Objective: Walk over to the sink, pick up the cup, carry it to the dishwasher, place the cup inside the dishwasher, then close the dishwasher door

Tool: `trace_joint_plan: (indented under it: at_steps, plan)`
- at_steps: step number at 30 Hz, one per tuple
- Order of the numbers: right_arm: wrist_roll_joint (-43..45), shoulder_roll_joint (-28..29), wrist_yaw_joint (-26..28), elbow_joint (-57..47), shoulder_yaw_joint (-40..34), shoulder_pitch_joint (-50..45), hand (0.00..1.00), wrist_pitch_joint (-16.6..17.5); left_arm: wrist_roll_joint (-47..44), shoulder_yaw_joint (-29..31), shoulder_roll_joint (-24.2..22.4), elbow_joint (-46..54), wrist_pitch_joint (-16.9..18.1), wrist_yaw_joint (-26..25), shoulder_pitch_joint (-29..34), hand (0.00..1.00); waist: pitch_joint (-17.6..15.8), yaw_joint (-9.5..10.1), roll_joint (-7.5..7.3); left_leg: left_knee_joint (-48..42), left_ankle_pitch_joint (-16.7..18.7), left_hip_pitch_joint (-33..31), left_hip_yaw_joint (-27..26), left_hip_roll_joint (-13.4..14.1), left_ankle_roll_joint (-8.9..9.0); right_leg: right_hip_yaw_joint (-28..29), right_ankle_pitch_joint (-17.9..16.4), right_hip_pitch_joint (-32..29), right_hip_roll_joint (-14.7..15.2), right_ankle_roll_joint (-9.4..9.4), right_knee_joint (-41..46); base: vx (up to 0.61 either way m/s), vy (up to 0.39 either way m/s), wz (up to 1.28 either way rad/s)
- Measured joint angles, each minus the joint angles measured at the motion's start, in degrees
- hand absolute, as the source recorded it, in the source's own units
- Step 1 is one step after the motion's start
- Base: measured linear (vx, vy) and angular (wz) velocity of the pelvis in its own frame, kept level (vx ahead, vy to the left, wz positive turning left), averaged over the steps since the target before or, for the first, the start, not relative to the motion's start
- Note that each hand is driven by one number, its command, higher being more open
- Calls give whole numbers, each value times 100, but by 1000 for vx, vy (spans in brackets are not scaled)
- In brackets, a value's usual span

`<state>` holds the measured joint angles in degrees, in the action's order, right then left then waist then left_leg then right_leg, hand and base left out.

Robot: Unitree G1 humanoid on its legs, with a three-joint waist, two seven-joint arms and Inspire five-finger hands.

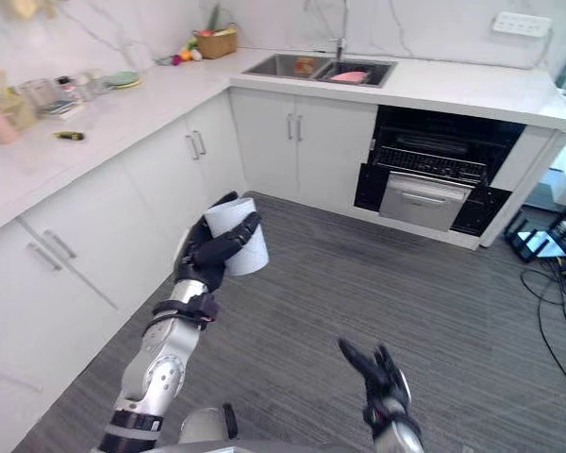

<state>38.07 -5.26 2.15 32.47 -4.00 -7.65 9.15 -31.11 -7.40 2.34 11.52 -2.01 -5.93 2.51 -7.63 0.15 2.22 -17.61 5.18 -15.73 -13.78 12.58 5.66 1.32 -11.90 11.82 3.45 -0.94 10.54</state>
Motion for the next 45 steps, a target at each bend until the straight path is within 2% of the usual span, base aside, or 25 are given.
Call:
trace_joint_plan:
  at_steps: [2,3,4,7,9,11,13,14,16,18,21,22,23,24,26,27,28,30,33,34,36,40,42,44,45]
  plan:
    - [127,3,2,137,0,341,100,131,75,42,-3,-90,216,82,11,0,-30,21,183,478,-524,107,219,42,205,293,-422,260,-40,-285,37,510,500,-65]
    - [129,102,-8,281,5,422,100,131,84,133,101,-133,237,94,115,0,-15,60,-61,168,-564,154,236,-126,186,548,-581,328,197,-201,132,518,504,-62]
    - [128,120,17,279,6,434,100,130,93,178,139,-135,280,93,170,0,-9,58,-121,-8,-557,119,293,-212,175,625,-599,327,284,-203,183,446,391,-59]
    - [129,75,5,279,-146,380,100,64,180,467,195,-150,386,107,276,0,28,-14,-231,-827,-110,-8,473,-635,-362,705,-554,313,632,-202,611,441,331,-26]
    - [130,94,-28,278,-444,312,100,-61,176,489,199,-156,454,177,269,0,40,-107,-344,-837,100,223,345,-928,-513,471,-409,28,930,-364,1550,453,239,3]
    - [115,169,-52,270,-714,207,100,-113,158,469,213,-154,498,410,270,0,3,-128,-449,-569,322,910,156,-1243,-698,145,594,-569,1399,-640,3214,424,172,-16]
    - [99,225,-75,252,-682,111,100,-106,185,400,178,-135,571,429,268,0,27,-269,-404,-10,462,1606,112,-1355,-842,-21,1330,-1073,1580,-436,4278,487,205,-21]
    - [97,311,-47,175,-653,73,100,-106,186,410,190,-138,673,414,236,0,19,-294,-394,129,542,1823,78,-1336,-892,-102,718,-1499,1501,-156,4810,466,170,-23]
    - [103,446,-39,-66,-553,-102,100,-106,183,369,197,-160,792,363,185,0,2,-376,-367,404,647,2204,73,-1256,-844,-343,113,-2060,1214,-44,4944,304,52,-12]
    - [105,618,50,-795,-450,-513,100,-134,186,261,212,-293,893,378,96,0,-49,-465,-281,679,847,2722,35,-1032,-733,-1056,-193,-2784,716,37,3696,405,1,0]
    - [30,692,219,-1863,-434,-868,100,-138,194,193,234,-296,888,462,113,0,-29,-525,-339,892,1166,3374,-84,-983,-463,-1875,666,-3000,341,-11,505,510,-70,-6]
    - [-2,680,259,-2057,-430,-936,100,-130,196,171,229,-296,883,463,134,0,-16,-545,-361,902,1272,3522,-73,-1001,-419,-1915,816,-2996,306,23,190,619,-126,15]
    - [-81,589,341,-2331,-404,-1043,100,-67,202,80,170,-309,867,467,187,0,15,-613,-305,900,1490,3802,61,-962,-385,-1767,1353,-2978,214,337,301,646,-108,23]
    - [-180,452,367,-2484,-403,-1067,100,-58,205,-32,40,-310,859,468,249,0,122,-603,-121,826,1532,3888,79,-836,-432,-1731,1494,-3087,127,348,690,786,-148,17]
    - [-228,431,366,-2730,-363,-1055,100,-58,205,-218,-57,-309,864,494,224,0,138,-565,-48,439,1485,3861,114,-674,-491,-1733,1491,-3165,73,404,1157,681,-208,-1]
    - [-260,437,331,-2969,-254,-1035,100,-58,210,-360,-144,-367,863,497,229,0,158,-566,25,-276,1340,3716,187,-434,-452,-1808,1142,-3075,-68,660,1450,575,-254,-4]
    - [-333,460,280,-3092,-201,-1027,100,-58,228,-424,-169,-414,864,497,215,0,154,-573,42,-791,1163,3553,229,-310,-322,-1829,1001,-2974,-128,661,1482,679,-292,-1]
    - [-406,531,178,-3678,-173,-1104,100,12,361,-630,-361,-596,864,515,232,0,93,-561,97,-3287,-483,2488,392,206,374,-1830,560,-2351,-276,660,1377,563,-190,5]
    - [-479,522,153,-4077,-260,-1130,100,266,444,-779,-466,-612,847,622,330,0,13,-553,200,-5209,-417,1424,398,717,203,-1826,304,-1452,-499,634,959,543,-112,-1]
    - [-454,518,154,-4262,-334,-1148,100,460,457,-767,-457,-600,846,666,350,0,10,-504,188,-5267,-30,838,223,826,-56,-1733,234,-880,-573,645,567,520,-66,-17]
    - [-440,478,155,-4332,-384,-1113,100,589,426,-761,-448,-556,852,671,349,0,31,-403,197,-4773,248,554,32,825,-251,-1580,201,-669,-580,620,396,477,-28,-55]
    - [-484,323,-86,-4338,-284,-635,100,619,412,-671,-412,-438,872,704,382,0,28,-77,150,-729,378,575,300,251,-262,-566,114,-463,-360,484,210,471,101,-121]
    - [-634,248,-355,-4334,-209,-501,100,610,412,-665,-361,-323,859,628,502,0,31,-113,137,686,-20,667,604,-13,-100,1,-143,-387,-76,116,268,513,294,-123]
    - [-632,121,-571,-4330,-342,-659,100,605,409,-777,-369,-297,868,623,526,0,91,-170,226,832,-693,670,517,-82,-205,219,-467,-216,77,-211,369,606,467,-77]
    - [-618,189,-706,-4174,-473,-753,100,570,410,-827,-265,-311,879,623,548,0,207,-200,28,419,-867,677,456,-286,21,391,-720,-123,356,-406,496,497,424,-51]
